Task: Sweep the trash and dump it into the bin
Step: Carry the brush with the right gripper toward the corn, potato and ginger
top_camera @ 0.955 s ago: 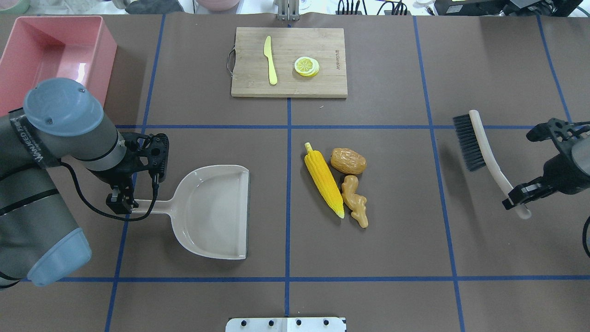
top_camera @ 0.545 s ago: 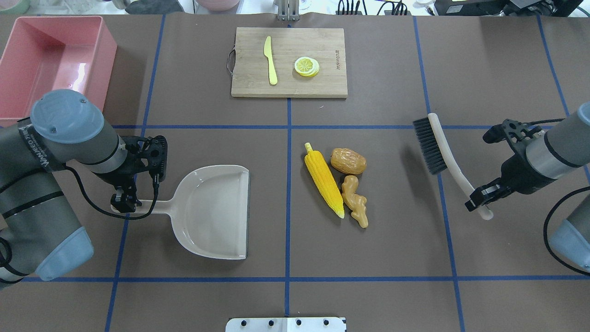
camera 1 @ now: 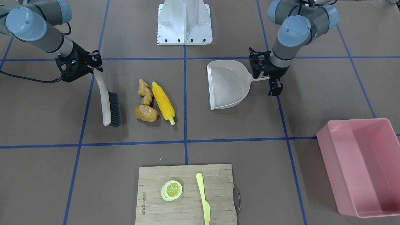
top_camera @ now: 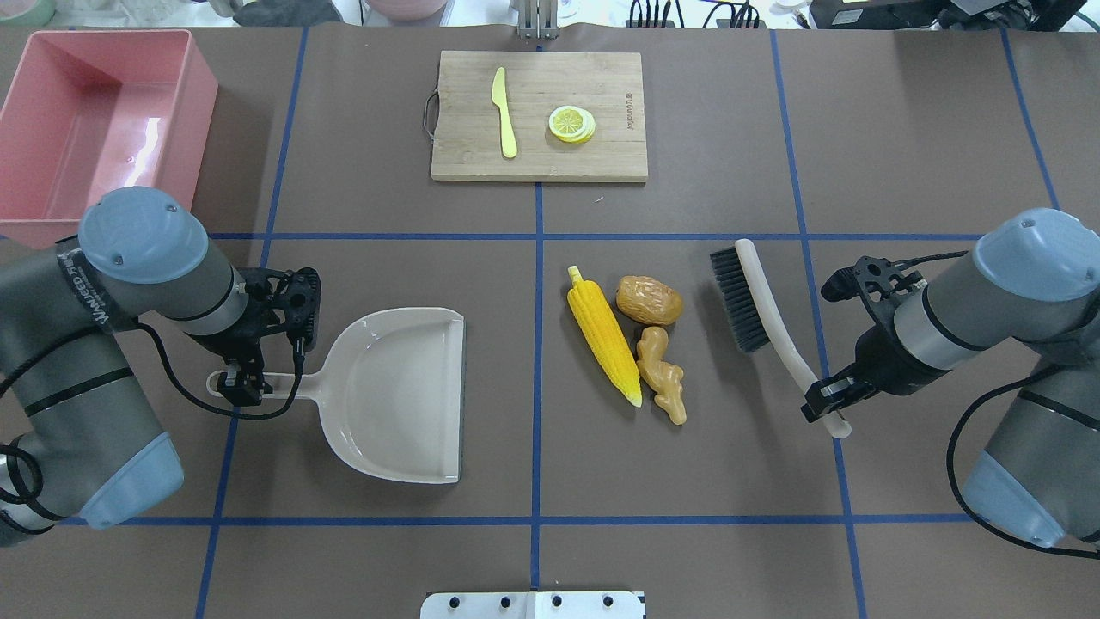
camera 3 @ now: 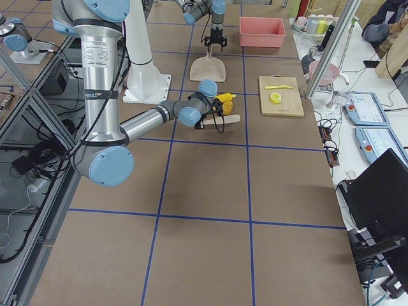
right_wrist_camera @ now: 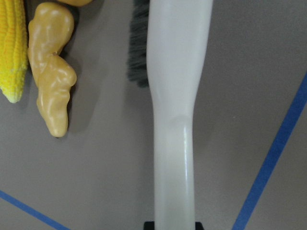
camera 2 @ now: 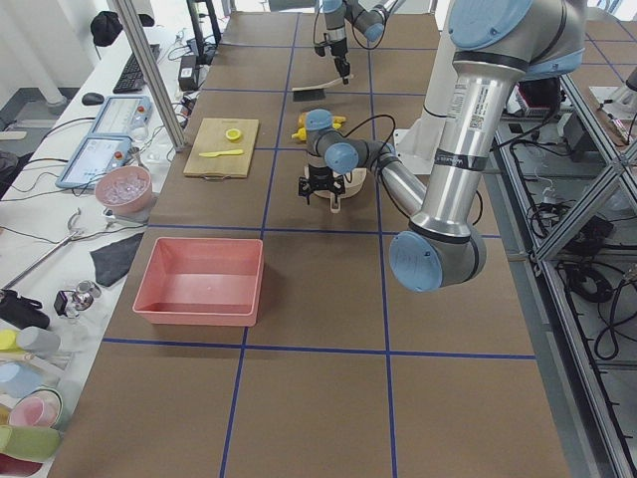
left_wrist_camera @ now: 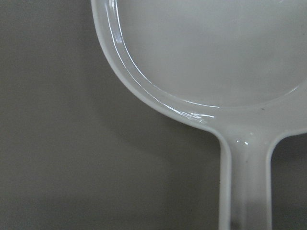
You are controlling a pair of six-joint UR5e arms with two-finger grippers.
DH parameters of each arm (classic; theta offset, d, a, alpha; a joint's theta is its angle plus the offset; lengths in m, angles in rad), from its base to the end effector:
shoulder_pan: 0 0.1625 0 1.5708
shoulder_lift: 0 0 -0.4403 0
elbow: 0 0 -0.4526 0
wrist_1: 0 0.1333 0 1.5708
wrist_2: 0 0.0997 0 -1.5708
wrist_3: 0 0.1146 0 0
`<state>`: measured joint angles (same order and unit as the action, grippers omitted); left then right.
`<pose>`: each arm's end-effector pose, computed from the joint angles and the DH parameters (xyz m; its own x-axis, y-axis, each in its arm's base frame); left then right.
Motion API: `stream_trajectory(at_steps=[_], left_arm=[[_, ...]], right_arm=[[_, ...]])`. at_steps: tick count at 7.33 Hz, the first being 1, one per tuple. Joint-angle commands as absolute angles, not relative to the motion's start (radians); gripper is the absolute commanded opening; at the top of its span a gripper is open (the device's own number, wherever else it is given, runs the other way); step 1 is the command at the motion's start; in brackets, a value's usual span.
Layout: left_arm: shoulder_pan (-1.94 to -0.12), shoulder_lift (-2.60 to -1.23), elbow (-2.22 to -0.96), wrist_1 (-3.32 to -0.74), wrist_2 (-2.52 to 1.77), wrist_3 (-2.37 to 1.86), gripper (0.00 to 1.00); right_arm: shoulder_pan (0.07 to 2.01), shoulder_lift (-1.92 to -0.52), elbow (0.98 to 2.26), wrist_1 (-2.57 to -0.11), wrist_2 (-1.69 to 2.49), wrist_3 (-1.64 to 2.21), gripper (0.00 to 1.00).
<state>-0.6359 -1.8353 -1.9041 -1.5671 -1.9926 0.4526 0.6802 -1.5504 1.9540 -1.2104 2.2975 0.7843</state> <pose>0.4558 -0.4439 0.3636 0.0299 0.9977 -0.0603 -0.7559 0.0621 0.6518 -0.3967 -0.3944 0.4178 0.4763 -0.2952 0.8283 0.3178 0.9361 0.1509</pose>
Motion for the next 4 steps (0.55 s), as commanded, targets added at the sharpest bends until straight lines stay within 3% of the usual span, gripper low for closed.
stream_trajectory(at_steps=[1,4], left_arm=[[-0.627,-1.813,-1.896,-1.601,-1.993,0.453,0.97],[-0.626,-1.806,-1.868,-1.657,-1.994,0.454,0.97]], right_arm=[[0.657,-1.52,1.954,-1.212,2.289,0.876,0.0],[0.626,-1.457,1.931,-1.21,2.275,0.931,0.0]])
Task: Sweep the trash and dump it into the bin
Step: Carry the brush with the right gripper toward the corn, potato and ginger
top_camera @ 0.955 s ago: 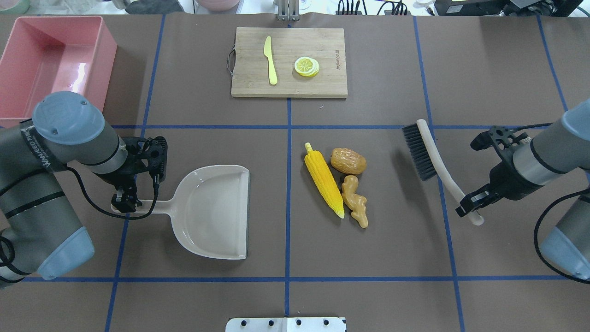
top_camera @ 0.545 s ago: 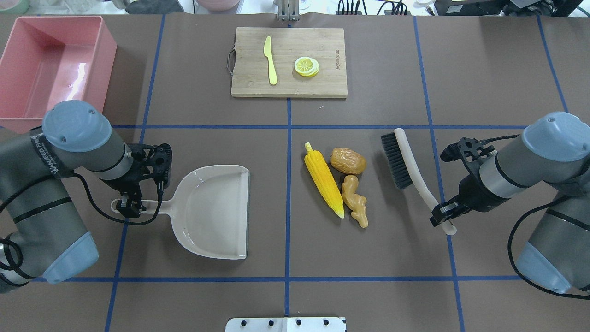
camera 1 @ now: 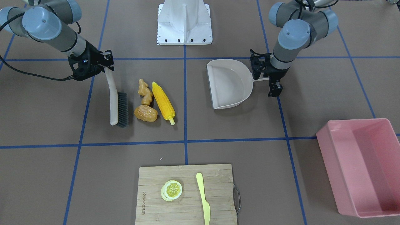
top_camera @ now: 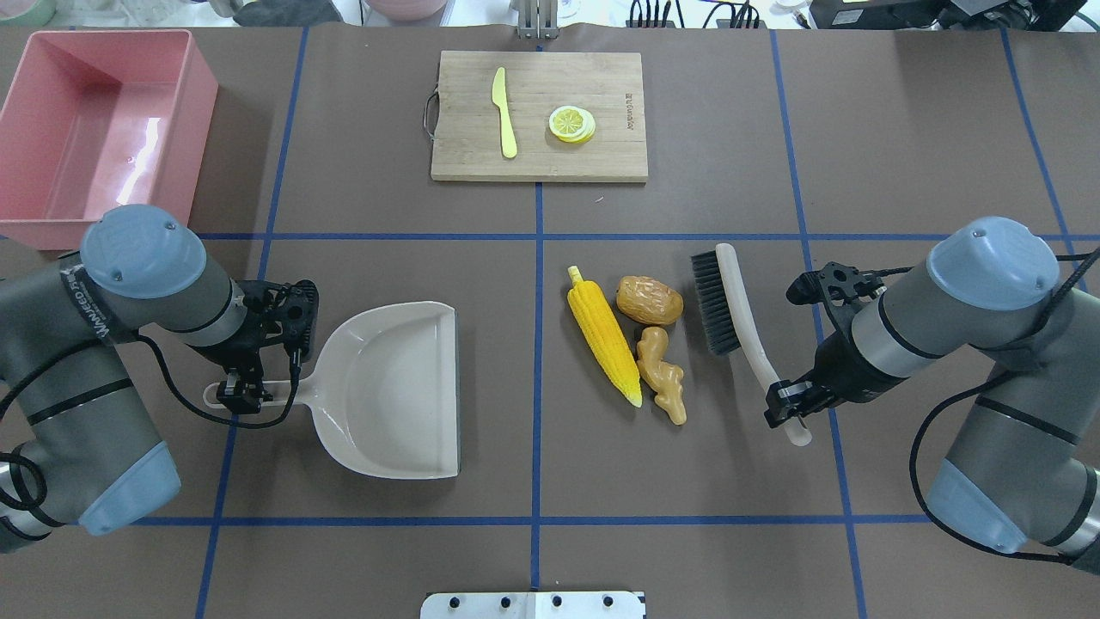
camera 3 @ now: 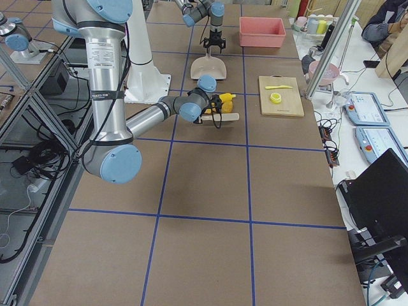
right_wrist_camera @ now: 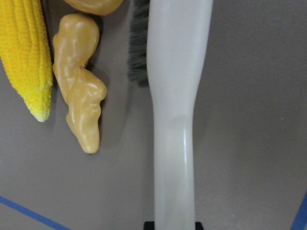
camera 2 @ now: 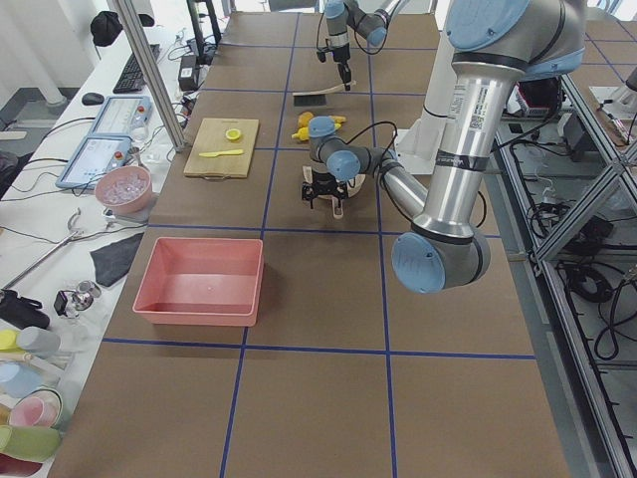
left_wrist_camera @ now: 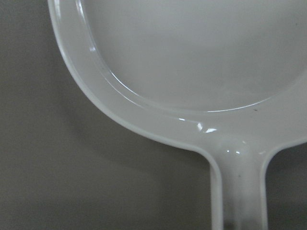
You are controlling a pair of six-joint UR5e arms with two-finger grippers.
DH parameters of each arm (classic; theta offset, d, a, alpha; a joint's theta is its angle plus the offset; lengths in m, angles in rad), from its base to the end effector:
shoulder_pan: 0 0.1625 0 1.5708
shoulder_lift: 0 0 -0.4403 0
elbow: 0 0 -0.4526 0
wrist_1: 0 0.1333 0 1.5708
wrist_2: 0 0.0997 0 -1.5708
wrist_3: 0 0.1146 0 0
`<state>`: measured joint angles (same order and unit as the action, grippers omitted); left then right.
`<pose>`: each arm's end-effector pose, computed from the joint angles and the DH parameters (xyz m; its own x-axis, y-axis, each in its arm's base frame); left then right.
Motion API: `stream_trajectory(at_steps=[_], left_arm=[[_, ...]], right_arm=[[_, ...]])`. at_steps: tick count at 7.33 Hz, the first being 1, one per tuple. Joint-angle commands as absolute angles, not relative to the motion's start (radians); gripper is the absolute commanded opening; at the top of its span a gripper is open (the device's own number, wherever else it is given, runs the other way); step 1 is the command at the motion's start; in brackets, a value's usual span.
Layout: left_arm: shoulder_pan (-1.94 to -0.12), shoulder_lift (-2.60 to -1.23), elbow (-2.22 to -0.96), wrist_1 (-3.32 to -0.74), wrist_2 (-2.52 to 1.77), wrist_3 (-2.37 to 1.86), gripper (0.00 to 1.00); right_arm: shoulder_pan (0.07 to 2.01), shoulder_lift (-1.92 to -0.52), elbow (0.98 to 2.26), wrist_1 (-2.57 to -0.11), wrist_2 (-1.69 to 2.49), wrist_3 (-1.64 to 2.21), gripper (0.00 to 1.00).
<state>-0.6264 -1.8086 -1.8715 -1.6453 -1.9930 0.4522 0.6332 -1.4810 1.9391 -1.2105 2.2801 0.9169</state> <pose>0.4630 -0.4416 0.3864 0.0197 0.9986 -0.0501 -0.7462 0.0480 0.6639 -0.4305 -0.3887 0.3875 0.4772 -0.2223 0.8502 0.2830 0.9548 0.0908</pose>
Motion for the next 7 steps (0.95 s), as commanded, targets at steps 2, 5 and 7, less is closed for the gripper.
stream_trajectory(at_steps=[2,5,7], left_arm=[[-0.629,-1.802,-1.896,-1.655,-2.005,0.46,0.97],[-0.637,-1.802,-1.949,-1.634,-2.028,0.46,0.97],[-0.641,-1.809,-2.003,-1.551,-2.063,0.462,0.97]], right_arm=[[0.627,-1.457,1.931,-1.209,2.284,0.931,0.0],[0.629,-1.456,1.933,-1.209,2.287,0.931,0.0],[0.629,-1.456,1.933,-1.207,2.286,0.931,0.0]])
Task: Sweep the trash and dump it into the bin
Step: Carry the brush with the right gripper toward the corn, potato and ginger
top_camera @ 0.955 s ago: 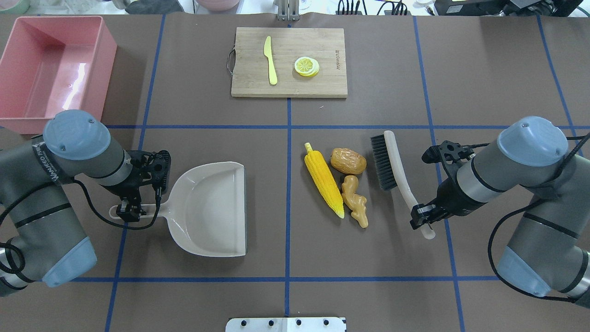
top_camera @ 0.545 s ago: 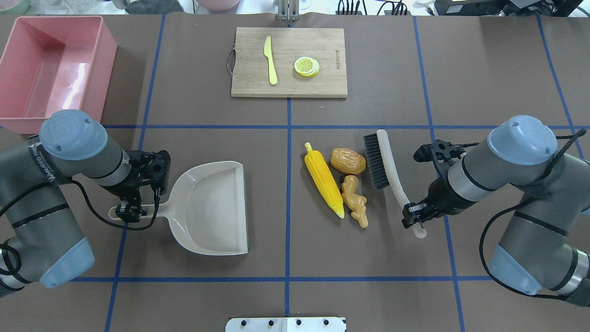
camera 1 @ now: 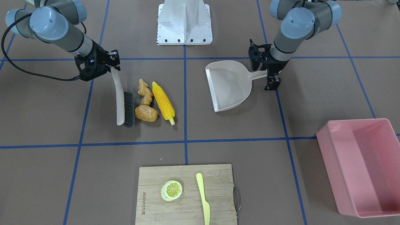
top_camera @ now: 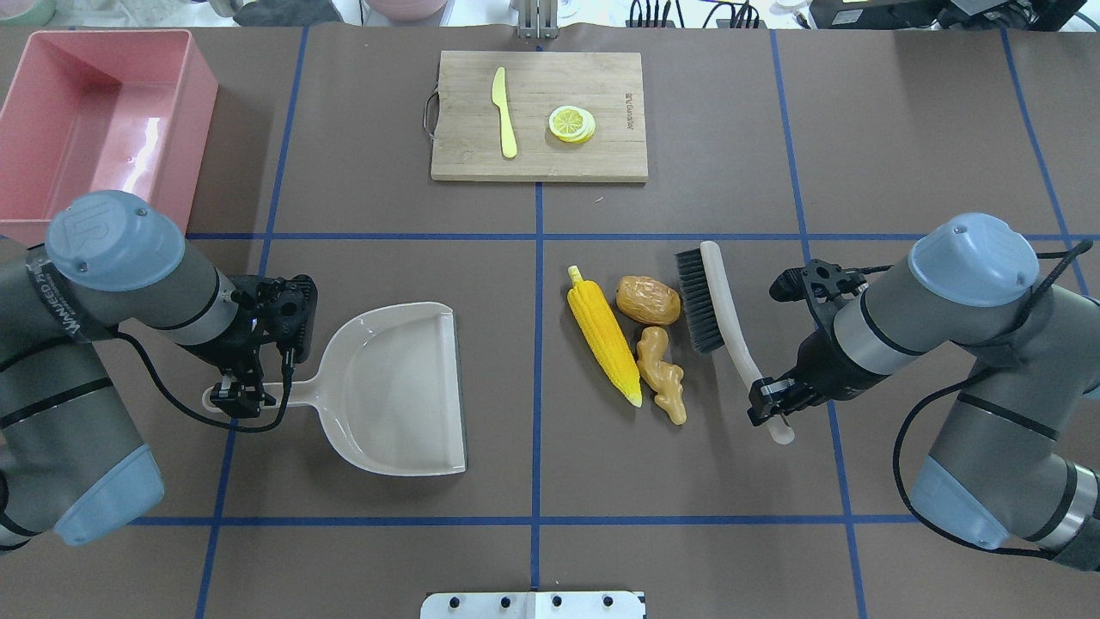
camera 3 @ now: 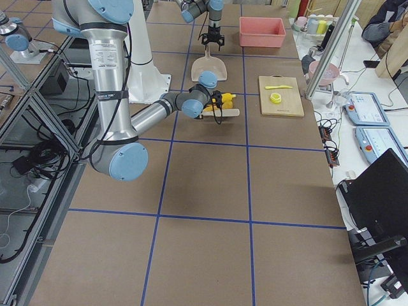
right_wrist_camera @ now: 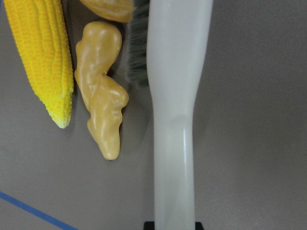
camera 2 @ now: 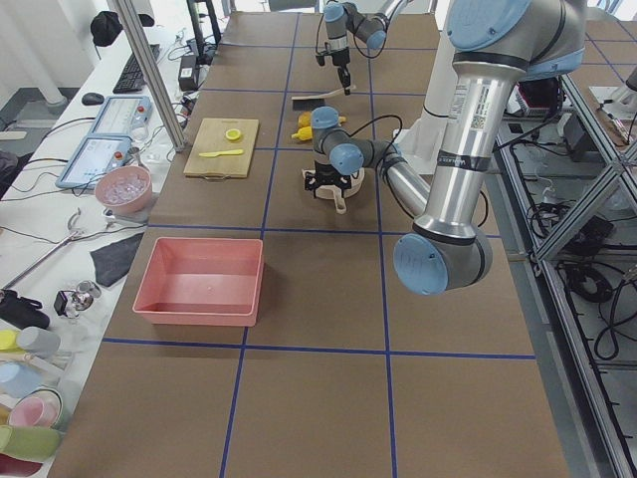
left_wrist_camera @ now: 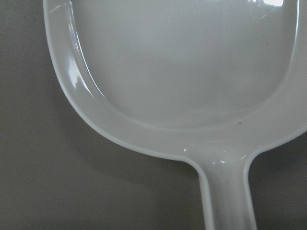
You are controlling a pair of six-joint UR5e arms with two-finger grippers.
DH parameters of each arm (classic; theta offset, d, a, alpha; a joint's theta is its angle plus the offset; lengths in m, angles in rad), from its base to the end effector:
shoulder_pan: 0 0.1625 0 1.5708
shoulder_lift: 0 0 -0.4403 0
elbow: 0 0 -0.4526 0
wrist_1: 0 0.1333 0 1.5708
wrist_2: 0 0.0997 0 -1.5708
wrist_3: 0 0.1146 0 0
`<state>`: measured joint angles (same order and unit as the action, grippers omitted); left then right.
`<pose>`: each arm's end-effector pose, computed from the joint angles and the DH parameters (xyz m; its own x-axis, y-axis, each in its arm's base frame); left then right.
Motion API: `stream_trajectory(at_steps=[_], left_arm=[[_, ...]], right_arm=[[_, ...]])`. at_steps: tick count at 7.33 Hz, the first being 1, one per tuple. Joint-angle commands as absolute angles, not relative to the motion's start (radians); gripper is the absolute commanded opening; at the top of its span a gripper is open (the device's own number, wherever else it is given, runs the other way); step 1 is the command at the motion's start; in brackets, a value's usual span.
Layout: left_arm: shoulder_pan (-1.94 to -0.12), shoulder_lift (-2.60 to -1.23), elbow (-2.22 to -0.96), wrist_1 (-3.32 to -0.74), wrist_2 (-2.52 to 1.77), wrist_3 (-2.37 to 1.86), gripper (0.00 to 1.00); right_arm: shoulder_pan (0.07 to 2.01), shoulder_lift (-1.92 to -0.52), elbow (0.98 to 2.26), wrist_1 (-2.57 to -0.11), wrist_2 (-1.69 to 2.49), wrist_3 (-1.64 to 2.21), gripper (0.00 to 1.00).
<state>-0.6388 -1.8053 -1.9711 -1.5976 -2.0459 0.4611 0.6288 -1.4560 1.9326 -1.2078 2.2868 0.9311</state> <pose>0.4399 -0.4274 0.3415 -0.0091 0.9987 -0.0499 -0.7028 0.0291 0.7108 -0.4378 -0.3902 0.3758 0.4623 -0.2207 0.8588 0.2834 0.9545 0.0927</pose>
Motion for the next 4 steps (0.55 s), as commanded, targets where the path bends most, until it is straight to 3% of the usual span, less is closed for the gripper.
stream_trajectory(at_steps=[1,4], left_arm=[[-0.643,-1.806,-2.005,-1.549,-2.063,0.462,0.97],[-0.638,-1.773,-1.996,-1.552,-2.057,0.46,0.97]], right_arm=[[0.627,-1.454,1.933,-1.207,2.283,0.931,0.0],[0.626,-1.453,1.908,-1.207,2.283,0.925,0.0]])
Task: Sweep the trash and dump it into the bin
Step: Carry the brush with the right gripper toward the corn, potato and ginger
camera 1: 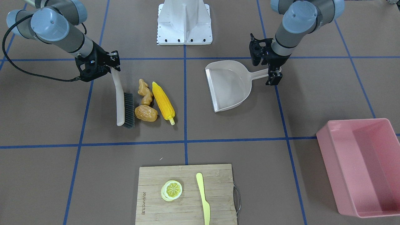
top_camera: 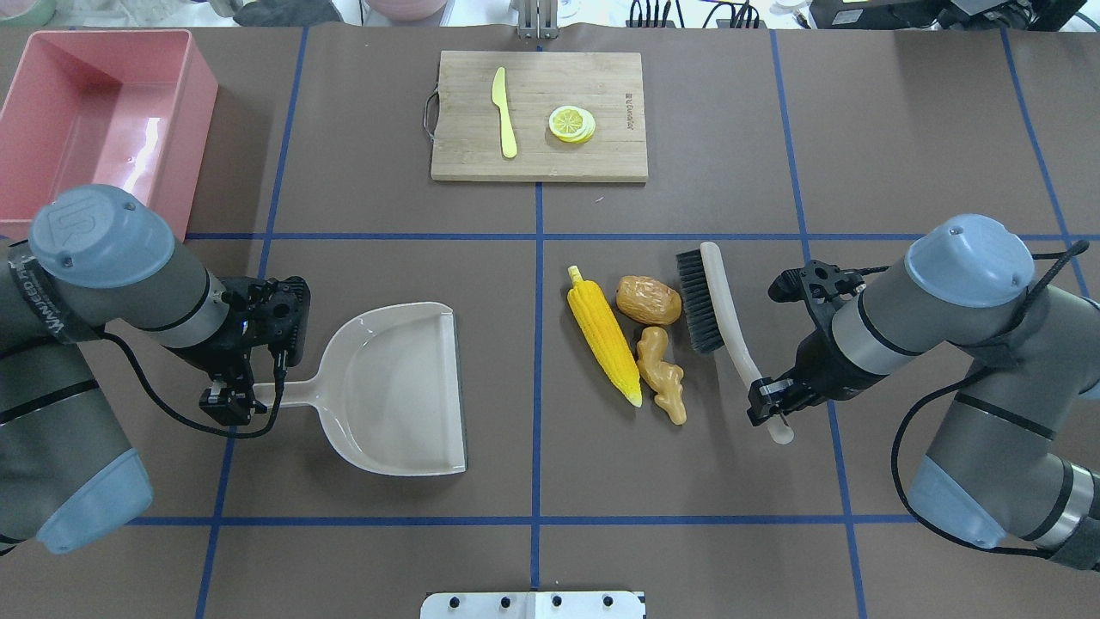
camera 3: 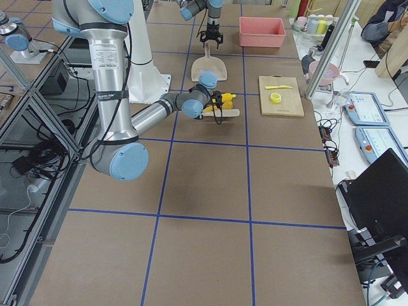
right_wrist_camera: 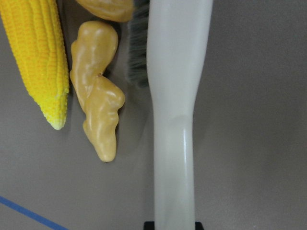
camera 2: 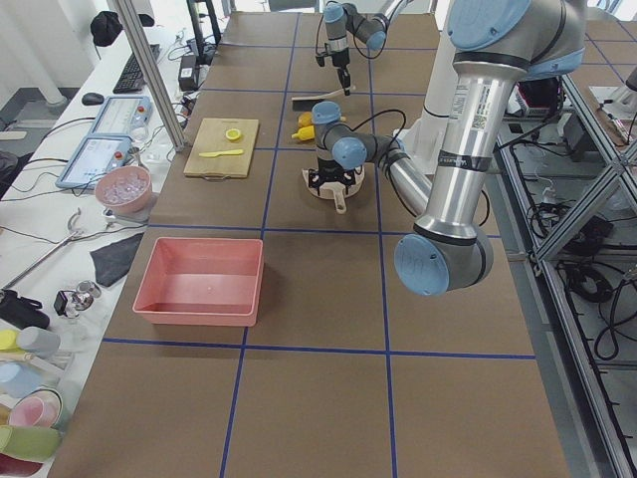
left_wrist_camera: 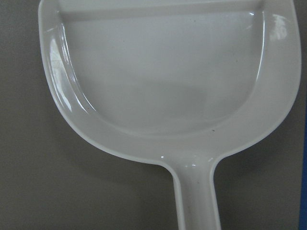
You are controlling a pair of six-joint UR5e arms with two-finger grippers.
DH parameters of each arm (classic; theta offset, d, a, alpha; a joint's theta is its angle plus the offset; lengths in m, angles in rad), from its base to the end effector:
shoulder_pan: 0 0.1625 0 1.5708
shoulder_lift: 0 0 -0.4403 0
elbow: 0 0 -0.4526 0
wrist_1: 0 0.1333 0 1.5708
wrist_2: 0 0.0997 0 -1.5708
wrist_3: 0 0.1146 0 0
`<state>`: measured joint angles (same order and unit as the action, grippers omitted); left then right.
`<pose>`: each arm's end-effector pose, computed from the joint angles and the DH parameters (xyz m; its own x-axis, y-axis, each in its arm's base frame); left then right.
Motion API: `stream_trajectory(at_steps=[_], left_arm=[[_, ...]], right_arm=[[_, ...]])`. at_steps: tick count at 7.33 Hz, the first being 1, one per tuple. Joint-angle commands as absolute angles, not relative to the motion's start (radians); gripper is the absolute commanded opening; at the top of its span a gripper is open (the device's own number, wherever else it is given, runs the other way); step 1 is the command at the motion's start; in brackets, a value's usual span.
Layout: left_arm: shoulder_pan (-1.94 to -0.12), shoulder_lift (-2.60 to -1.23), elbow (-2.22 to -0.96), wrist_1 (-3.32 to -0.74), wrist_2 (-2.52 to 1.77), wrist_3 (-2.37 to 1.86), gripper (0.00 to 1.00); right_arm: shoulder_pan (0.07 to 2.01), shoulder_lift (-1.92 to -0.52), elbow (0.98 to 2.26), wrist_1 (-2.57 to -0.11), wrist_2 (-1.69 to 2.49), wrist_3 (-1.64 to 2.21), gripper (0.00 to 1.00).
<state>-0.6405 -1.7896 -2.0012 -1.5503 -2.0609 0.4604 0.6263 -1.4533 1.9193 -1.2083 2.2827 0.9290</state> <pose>0.4306 -0.4199 0.3418 -0.0146 0.9967 -0.0798 -0.7166 0.0452 0.6960 -0.4416 -0.3916 0.3816 0.4709 -0.2188 0.8546 0.2848 0.9546 0.0874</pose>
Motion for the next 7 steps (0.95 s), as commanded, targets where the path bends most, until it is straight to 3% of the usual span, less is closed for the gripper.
stream_trajectory(at_steps=[1,7], left_arm=[[-0.629,-1.758,-1.991,-1.557,-2.053,0.456,0.97],[-0.591,-1.781,-1.925,-1.603,-2.052,0.402,0.96]], right_arm=[[0.626,-1.422,1.889,-1.207,2.283,0.93,0.0],[0.554,-1.35,1.887,-1.206,2.235,1.066,0.0]])
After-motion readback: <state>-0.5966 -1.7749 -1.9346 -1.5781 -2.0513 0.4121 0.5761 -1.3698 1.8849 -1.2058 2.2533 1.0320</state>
